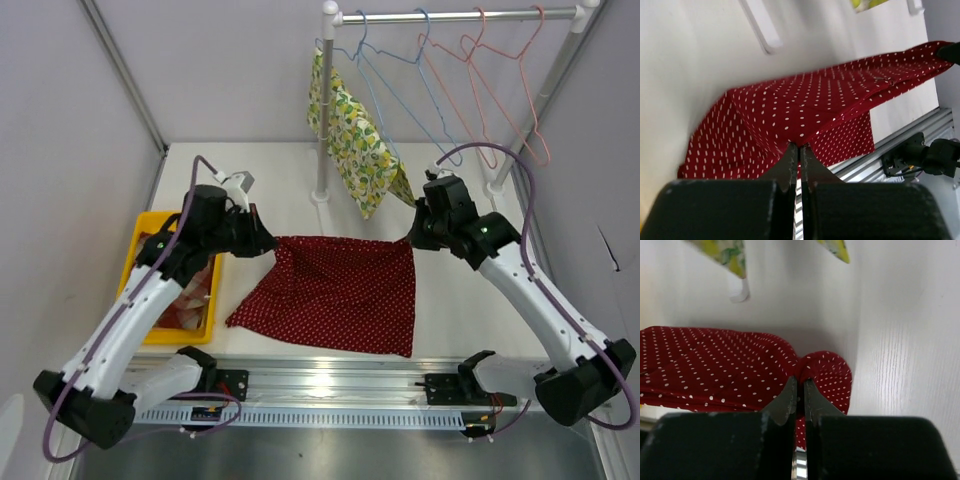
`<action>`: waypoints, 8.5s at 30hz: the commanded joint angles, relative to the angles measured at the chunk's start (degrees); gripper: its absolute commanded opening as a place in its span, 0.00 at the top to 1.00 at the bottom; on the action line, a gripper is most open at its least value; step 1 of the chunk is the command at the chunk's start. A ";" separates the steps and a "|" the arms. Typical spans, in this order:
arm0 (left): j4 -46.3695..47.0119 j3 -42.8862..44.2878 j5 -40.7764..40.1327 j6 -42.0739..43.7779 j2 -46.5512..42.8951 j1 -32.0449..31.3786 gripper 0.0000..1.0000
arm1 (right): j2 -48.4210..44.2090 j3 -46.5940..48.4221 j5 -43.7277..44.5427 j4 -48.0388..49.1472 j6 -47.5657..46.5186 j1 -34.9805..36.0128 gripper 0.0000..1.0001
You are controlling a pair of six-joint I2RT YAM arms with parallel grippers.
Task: Place the skirt on the hanger
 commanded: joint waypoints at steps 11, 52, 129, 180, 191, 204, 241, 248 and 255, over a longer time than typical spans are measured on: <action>20.39 3.63 13.35 3.45 16.56 12.90 1.00 | 6.90 -10.98 -6.09 24.44 2.98 -10.85 1.00; 4.32 3.19 -5.38 10.92 6.57 0.44 1.00 | -8.45 -10.54 -18.31 17.60 3.95 -31.69 1.00; 28.58 -30.91 10.01 -2.70 5.61 1.04 0.71 | -28.42 -52.29 -24.64 28.15 21.88 -31.07 0.47; 12.40 -8.67 10.71 5.21 -0.65 -0.89 0.43 | 40.38 59.59 -11.02 35.95 -22.42 -15.69 0.42; 10.28 -8.50 9.75 6.27 -1.70 -0.89 0.43 | 43.03 62.32 -9.70 35.25 -24.53 -15.87 0.50; 10.72 -9.81 10.80 6.18 -1.53 -0.89 0.43 | 34.50 53.52 -14.09 36.05 -21.54 -16.92 0.47; 9.49 -10.69 10.10 6.88 -2.58 -0.89 0.43 | 46.71 63.37 -26.31 36.48 -19.43 -22.64 0.54; 9.49 -11.22 9.92 6.79 -3.11 -0.89 0.43 | 45.92 64.43 -25.78 36.75 -19.25 -22.64 0.98; 10.28 -11.57 10.62 6.62 -3.29 -0.98 0.43 | 42.68 64.51 -24.56 37.19 -19.60 -22.37 1.00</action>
